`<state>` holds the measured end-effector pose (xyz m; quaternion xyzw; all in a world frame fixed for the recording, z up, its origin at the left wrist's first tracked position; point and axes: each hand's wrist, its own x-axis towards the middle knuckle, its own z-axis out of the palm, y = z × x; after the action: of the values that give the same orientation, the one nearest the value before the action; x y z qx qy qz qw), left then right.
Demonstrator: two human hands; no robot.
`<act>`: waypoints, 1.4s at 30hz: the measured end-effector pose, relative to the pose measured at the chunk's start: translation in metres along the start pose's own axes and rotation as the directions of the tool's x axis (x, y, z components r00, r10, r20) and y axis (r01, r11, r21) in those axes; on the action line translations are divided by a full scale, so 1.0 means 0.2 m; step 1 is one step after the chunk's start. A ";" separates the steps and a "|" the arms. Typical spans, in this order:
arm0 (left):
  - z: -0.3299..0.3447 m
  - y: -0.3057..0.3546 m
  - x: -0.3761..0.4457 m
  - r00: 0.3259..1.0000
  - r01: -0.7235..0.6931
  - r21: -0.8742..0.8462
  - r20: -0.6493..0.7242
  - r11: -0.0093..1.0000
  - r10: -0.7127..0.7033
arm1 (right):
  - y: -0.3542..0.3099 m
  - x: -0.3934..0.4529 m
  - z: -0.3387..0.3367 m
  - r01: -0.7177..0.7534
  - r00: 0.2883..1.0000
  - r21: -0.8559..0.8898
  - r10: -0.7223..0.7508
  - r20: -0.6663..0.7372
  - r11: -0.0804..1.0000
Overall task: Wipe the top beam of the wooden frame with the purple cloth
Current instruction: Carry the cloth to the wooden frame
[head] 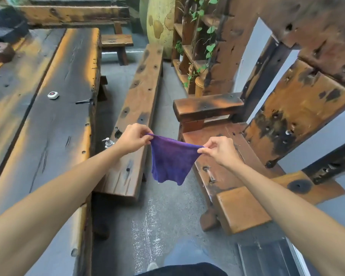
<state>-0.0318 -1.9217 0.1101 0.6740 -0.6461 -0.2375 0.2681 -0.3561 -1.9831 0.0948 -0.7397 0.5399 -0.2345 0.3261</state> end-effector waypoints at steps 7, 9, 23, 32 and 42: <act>0.03 -0.02 0.75 0.989 -0.123 0.115 0.101 0.986 0.111 | 0.11 0.59 -0.13 0.015 1.000 -0.233 -0.017 -0.008 0.972; 0.06 -0.03 1.03 0.983 -0.161 0.169 0.113 0.972 0.143 | 0.18 0.84 -0.18 0.041 0.999 -0.296 -0.045 -0.008 0.954; 0.18 0.28 2.55 0.982 -0.189 -0.065 -0.008 0.980 0.189 | 0.42 2.05 -0.67 -0.037 0.997 0.141 0.047 -0.067 0.989; 0.18 0.78 3.44 0.986 -0.163 -0.545 -0.127 0.822 0.110 | 0.28 2.64 -1.09 0.030 0.913 0.302 0.097 -0.397 0.953; 0.00 1.29 4.41 0.877 -0.473 -0.519 -0.205 0.712 0.434 | 0.12 3.27 -1.60 0.137 0.680 0.237 0.083 -0.728 0.962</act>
<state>-0.1776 -2.8073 0.3044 0.3952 -0.6848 -0.3180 0.5233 -0.3945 -2.6841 0.2919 -0.5398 0.5761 -0.5873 0.1780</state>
